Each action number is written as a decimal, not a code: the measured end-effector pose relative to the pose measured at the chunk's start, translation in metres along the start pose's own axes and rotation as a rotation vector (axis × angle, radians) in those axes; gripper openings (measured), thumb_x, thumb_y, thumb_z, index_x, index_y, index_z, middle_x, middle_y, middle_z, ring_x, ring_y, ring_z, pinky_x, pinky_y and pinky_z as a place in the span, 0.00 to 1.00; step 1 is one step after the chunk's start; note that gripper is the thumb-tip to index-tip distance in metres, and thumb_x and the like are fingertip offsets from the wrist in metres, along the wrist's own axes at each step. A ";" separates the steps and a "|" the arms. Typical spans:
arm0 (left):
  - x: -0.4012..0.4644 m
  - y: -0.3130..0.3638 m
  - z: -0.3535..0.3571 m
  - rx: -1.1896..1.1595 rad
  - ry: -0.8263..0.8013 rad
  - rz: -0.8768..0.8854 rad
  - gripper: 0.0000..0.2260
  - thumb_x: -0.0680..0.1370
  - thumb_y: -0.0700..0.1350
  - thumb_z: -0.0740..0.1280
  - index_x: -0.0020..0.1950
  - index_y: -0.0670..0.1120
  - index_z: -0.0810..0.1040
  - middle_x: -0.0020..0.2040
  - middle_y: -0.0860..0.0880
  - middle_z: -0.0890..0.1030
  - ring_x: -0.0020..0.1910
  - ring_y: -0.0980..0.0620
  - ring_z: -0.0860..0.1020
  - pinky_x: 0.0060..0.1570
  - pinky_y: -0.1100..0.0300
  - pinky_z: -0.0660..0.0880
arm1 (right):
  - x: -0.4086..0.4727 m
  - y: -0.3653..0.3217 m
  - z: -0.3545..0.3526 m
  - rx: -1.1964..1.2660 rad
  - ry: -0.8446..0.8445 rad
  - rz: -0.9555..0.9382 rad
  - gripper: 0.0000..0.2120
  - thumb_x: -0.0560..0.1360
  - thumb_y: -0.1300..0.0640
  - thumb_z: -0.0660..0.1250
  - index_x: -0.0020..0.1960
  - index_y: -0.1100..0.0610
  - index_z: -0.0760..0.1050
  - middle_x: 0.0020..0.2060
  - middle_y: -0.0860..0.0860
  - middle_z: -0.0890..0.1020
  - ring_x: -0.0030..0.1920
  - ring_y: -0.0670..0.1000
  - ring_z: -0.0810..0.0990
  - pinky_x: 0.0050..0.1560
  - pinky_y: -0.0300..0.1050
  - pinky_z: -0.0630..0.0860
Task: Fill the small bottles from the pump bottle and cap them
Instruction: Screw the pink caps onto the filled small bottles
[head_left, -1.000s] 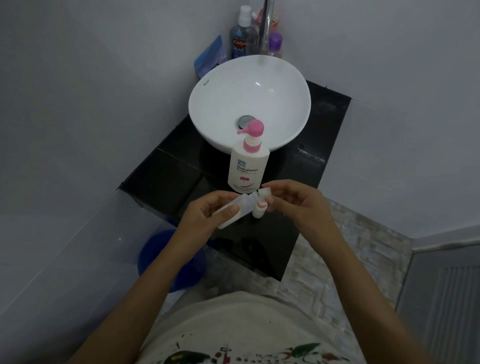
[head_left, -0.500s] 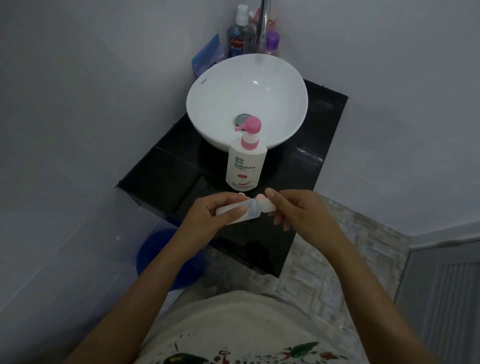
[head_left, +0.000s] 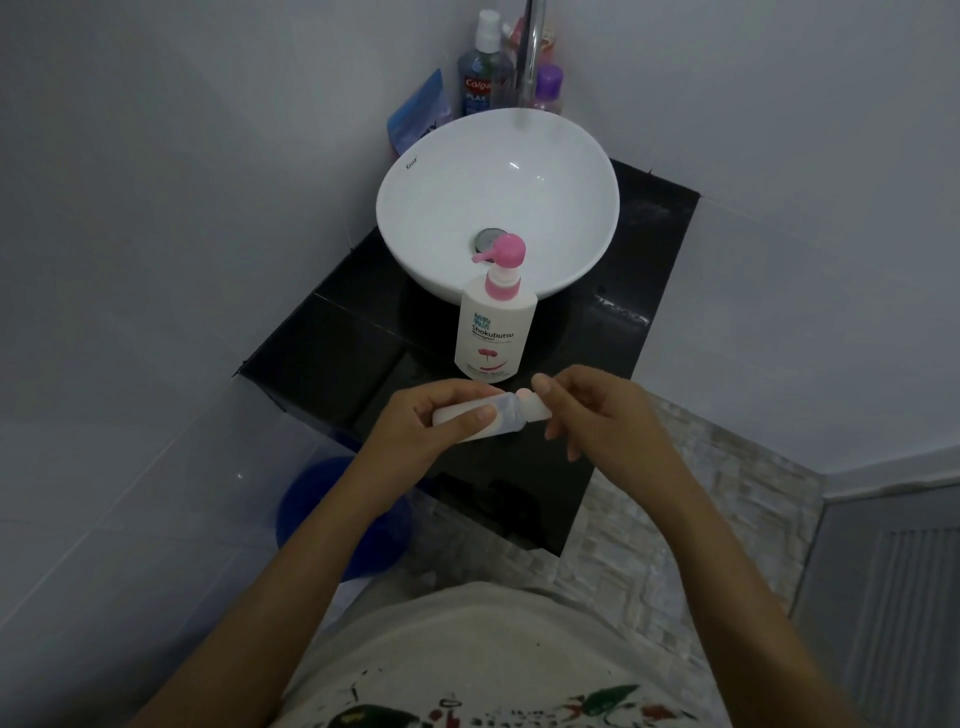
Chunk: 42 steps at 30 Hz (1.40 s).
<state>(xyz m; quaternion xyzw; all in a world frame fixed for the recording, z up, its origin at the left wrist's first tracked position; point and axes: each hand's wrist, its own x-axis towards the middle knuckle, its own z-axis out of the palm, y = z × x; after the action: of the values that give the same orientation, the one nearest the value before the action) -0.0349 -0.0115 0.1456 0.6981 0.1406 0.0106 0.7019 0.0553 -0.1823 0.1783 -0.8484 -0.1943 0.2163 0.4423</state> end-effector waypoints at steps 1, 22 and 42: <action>0.000 0.000 0.000 0.000 0.000 0.000 0.10 0.75 0.41 0.68 0.54 0.49 0.82 0.53 0.49 0.83 0.52 0.57 0.80 0.50 0.65 0.78 | 0.000 0.000 -0.002 0.040 -0.028 -0.027 0.10 0.74 0.46 0.64 0.46 0.52 0.77 0.34 0.49 0.82 0.29 0.42 0.78 0.33 0.35 0.77; -0.004 0.007 0.003 -0.004 -0.024 0.025 0.10 0.75 0.38 0.67 0.53 0.49 0.80 0.51 0.54 0.82 0.49 0.65 0.79 0.46 0.71 0.75 | -0.008 0.004 0.005 0.061 0.063 -0.028 0.13 0.72 0.43 0.64 0.45 0.52 0.78 0.32 0.50 0.82 0.27 0.44 0.78 0.30 0.36 0.76; -0.001 0.001 0.000 -0.002 -0.009 -0.045 0.11 0.74 0.37 0.68 0.56 0.46 0.80 0.53 0.55 0.81 0.48 0.65 0.80 0.44 0.71 0.76 | -0.006 0.006 0.005 0.154 -0.089 -0.023 0.05 0.74 0.57 0.67 0.49 0.56 0.79 0.29 0.46 0.80 0.23 0.40 0.74 0.25 0.28 0.68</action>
<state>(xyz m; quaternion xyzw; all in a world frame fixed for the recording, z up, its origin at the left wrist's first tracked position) -0.0361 -0.0116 0.1469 0.6942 0.1532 -0.0081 0.7033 0.0488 -0.1852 0.1717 -0.7991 -0.2062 0.2629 0.4998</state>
